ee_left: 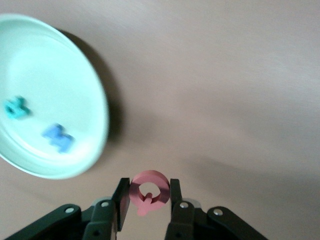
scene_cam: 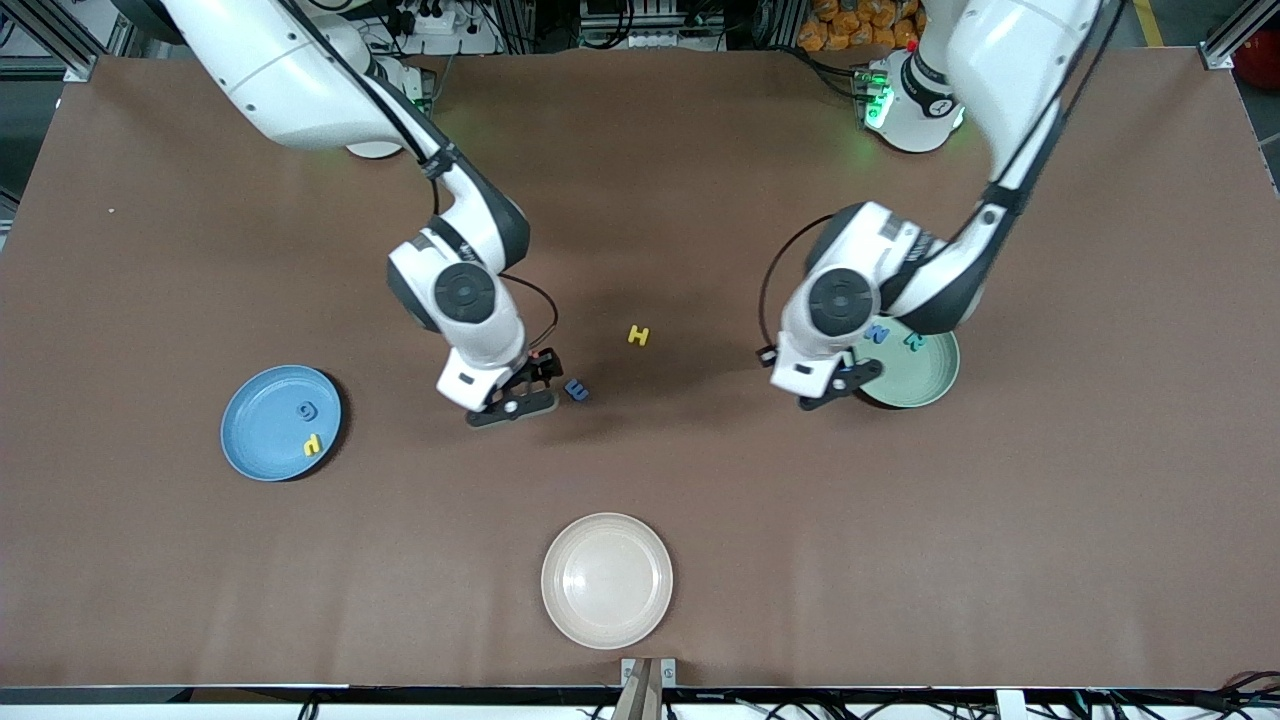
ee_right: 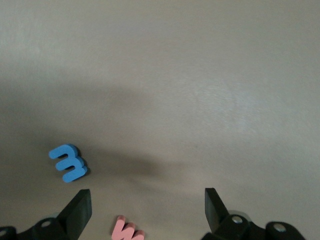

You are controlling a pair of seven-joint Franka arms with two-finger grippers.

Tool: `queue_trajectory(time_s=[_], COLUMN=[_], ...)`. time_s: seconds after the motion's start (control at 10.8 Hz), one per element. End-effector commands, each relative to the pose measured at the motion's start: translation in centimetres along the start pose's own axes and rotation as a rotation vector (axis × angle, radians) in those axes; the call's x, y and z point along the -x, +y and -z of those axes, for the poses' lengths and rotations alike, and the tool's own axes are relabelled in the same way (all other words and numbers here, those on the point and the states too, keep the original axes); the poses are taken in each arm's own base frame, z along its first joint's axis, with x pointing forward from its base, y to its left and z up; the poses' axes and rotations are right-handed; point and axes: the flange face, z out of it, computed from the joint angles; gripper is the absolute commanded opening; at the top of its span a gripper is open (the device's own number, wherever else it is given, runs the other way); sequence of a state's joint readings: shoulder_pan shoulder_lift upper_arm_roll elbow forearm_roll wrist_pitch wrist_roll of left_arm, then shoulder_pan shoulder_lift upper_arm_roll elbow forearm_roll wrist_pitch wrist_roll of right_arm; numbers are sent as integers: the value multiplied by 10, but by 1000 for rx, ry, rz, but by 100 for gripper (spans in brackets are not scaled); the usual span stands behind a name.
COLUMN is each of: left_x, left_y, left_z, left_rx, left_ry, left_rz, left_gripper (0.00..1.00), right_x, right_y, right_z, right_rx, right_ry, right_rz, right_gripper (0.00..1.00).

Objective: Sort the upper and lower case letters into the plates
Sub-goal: 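Carry the pink Q into the green plate while the right gripper reaches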

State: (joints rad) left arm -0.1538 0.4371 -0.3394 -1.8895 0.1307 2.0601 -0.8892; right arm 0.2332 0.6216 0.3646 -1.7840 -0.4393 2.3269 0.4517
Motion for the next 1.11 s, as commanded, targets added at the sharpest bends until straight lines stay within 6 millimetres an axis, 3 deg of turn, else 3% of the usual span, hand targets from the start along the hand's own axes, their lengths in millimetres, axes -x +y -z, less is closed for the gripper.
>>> queue_trajectory(time_s=[0.0,0.28,0.46,0.56,0.65,1.02], left_x=[-7,-14,-18,-18,-18,-14], left_y=[-72,-109,-113,-113,-113,-103], left_z=[-9,-16,-19,-19,-20,-19], left_rx=[17,9,15,16,16,30], left_ry=[8,19,21,21,20,19], left_rz=[-156,-276,-287,-287,-287,-258], left_gripper=[21,26,46,50,99,100], right_x=[-14,-20,-22,-23,-23,-21], right_y=[-29,-53,-54,-52,-51,-57], right_z=[-4,-6,-11,-15,-17,-23], right_rx=[17,-20,-44,-47,-52,-99], right_ry=[38,77,106,102,106,82], right_rz=[118,141,207,228,230,299], right_gripper=[100,100,100,100,100,100])
